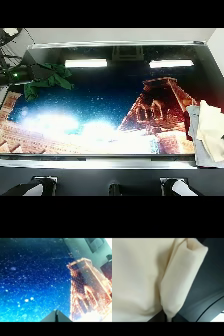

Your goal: Fold the shirts.

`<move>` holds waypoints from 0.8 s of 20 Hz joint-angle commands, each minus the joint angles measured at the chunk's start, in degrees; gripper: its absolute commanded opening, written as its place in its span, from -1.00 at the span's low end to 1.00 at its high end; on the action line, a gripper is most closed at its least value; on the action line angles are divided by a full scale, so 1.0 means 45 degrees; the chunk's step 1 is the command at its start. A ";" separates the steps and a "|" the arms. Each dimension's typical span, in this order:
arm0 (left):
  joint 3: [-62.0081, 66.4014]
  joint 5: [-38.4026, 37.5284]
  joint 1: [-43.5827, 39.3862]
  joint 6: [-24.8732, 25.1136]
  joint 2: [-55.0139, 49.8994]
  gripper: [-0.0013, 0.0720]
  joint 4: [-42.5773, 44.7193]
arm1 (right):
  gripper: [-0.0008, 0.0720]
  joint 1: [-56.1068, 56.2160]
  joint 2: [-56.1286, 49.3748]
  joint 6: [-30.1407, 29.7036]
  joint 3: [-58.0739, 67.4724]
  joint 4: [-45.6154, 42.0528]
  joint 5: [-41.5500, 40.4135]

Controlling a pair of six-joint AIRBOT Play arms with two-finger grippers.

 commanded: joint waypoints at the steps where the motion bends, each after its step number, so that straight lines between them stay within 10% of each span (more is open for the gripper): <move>1: 0.0005 0.0005 0.0000 -0.0005 0.0010 -0.89 -0.0151 | -0.84 0.0000 0.0010 -0.0092 -0.1219 -0.0534 -0.1180; 6: 0.0005 0.0005 0.0000 0.0000 0.0015 -0.89 -0.0738 | -0.82 0.0000 0.0010 -0.0029 -0.1302 -0.0719 -0.2025; 8: 0.0005 0.0005 0.0000 0.0000 0.0015 -0.89 -0.0743 | 0.77 0.0015 0.0019 -0.0350 -0.1292 -0.0724 -0.1948; 9: 0.0019 0.0005 0.0000 0.0000 0.0015 -0.89 -0.0753 | 0.95 0.0015 0.0044 -0.0937 -0.1205 -0.0816 -0.1972; 13: 0.1574 0.0291 -0.0010 -0.0024 -0.0044 -0.90 -0.0126 | 0.91 0.0350 0.0350 -0.1156 0.2540 -0.1277 -0.2637; 16: 0.4056 0.1710 -0.0622 -0.1715 -0.0321 -0.90 0.4566 | 0.89 0.2613 0.0855 -0.0971 0.6538 -0.0272 -0.6844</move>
